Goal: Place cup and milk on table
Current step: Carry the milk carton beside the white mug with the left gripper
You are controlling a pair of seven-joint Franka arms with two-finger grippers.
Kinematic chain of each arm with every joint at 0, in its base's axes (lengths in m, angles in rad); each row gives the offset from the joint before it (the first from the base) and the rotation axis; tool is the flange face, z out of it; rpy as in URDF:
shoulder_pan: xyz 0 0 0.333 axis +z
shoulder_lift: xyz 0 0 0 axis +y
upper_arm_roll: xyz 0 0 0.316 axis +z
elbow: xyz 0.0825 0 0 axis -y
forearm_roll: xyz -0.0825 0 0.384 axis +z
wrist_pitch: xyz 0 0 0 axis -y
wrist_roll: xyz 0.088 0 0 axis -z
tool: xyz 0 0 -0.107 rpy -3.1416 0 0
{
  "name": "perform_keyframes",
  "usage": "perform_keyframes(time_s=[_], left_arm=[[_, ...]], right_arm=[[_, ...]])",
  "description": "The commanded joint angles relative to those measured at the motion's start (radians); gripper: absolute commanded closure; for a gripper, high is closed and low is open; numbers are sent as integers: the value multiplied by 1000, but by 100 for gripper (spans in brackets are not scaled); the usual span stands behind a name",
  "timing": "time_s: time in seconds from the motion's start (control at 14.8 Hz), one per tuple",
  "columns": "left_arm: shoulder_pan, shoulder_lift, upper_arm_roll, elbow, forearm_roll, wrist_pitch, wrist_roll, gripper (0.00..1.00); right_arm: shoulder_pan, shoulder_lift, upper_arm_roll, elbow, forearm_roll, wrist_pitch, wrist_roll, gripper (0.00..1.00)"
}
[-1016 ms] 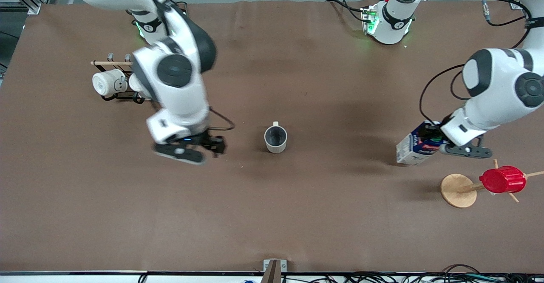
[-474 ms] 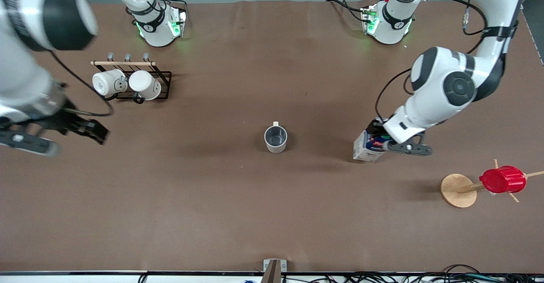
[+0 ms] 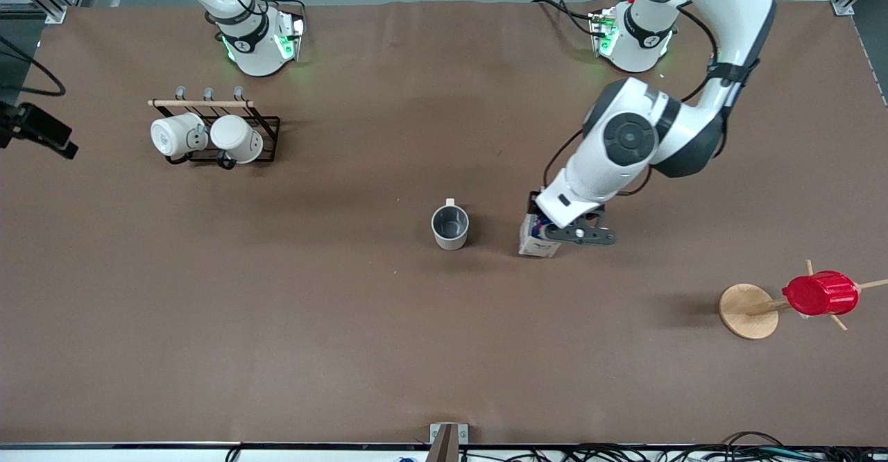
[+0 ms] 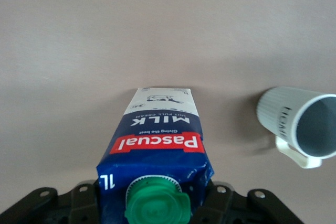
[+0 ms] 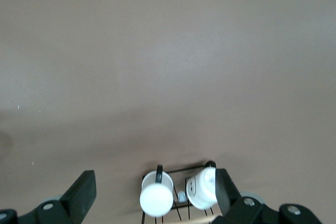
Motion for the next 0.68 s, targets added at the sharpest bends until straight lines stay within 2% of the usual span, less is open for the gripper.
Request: perform_keyframes(time_s=[0.0,0.47,0.61], left_arm=[[-46,20,1,43,29,-43,-53,41],[-133,107,1,156,27,-95,-146,41],[-141,110,1,161,29,-109,-148,41]], right_arm=[[3,-41,5,-56,17,21,-11,0],[2,-39,5,-57,20,22,-12,0],[2,-39,5,-56,20,22,-12,0]])
